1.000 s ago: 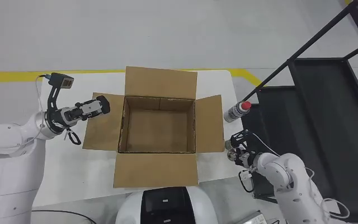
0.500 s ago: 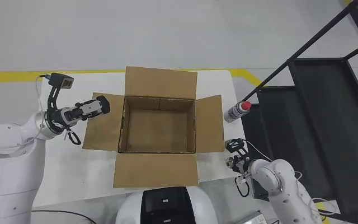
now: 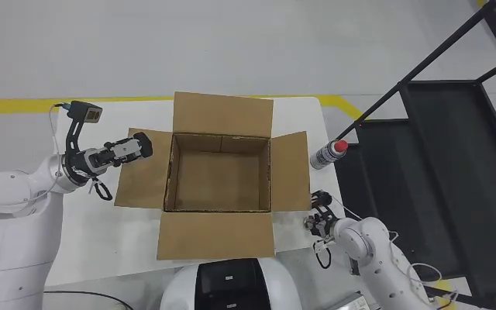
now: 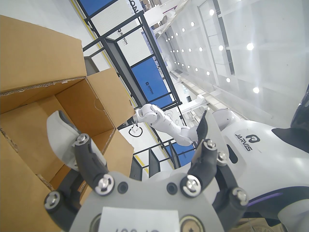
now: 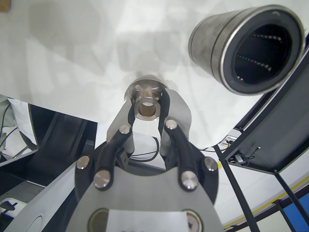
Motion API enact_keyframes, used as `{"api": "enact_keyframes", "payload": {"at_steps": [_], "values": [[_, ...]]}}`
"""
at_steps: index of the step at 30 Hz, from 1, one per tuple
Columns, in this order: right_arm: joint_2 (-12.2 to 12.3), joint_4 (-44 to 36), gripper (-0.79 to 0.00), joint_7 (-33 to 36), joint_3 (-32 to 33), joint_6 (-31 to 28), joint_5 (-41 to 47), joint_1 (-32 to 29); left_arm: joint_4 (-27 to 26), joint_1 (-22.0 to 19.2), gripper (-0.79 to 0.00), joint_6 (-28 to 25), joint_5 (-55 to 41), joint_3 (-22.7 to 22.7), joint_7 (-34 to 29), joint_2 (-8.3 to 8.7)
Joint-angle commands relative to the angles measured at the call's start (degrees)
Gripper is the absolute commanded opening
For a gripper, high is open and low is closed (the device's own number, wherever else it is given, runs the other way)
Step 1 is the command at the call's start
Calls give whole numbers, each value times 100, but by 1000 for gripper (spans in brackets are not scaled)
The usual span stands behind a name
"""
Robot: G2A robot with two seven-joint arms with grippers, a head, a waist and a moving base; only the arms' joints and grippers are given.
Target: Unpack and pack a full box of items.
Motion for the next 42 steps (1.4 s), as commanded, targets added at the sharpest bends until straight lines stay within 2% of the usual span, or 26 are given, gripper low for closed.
{"api": "enact_keyframes", "payload": {"at_steps": [1, 7, 10, 22, 29, 30, 31, 33, 35, 42], "values": [[-7, 79, -785, -6, -65, 61, 11, 64, 0, 0, 0, 0, 0, 0, 0, 0], [-19, 213, -785, -38, -214, 179, -7, 164, 0, 0, 0, 0, 0, 0, 0, 0], [-17, 209, 0, -30, -209, 229, 50, 178, 0, 0, 0, 0, 0, 0, 0, 0], [67, -468, 0, 59, 129, -59, 242, -286, 0, 0, 0, 0, 0, 0, 0, 0], [68, -258, 0, 137, 48, -24, 446, -117, 0, 0, 0, 0, 0, 0, 0, 0], [66, -209, -43, 151, 39, -11, 508, -76, 0, 0, 0, 0, 0, 0, 0, 0], [66, -159, -135, 173, 36, 6, 553, -37, 0, 0, 0, 0, 0, 0, 0, 0], [65, -75, -203, 216, 19, 47, 618, 39, 0, 0, 0, 0, 0, 0, 0, 0], [66, 16, -182, 242, 1, 76, 652, 106, 0, 0, 0, 0, 0, 0, 0, 0], [73, 205, -206, 298, -67, 157, 721, 238, 0, 0, 0, 0, 0, 0, 0, 0]]}}
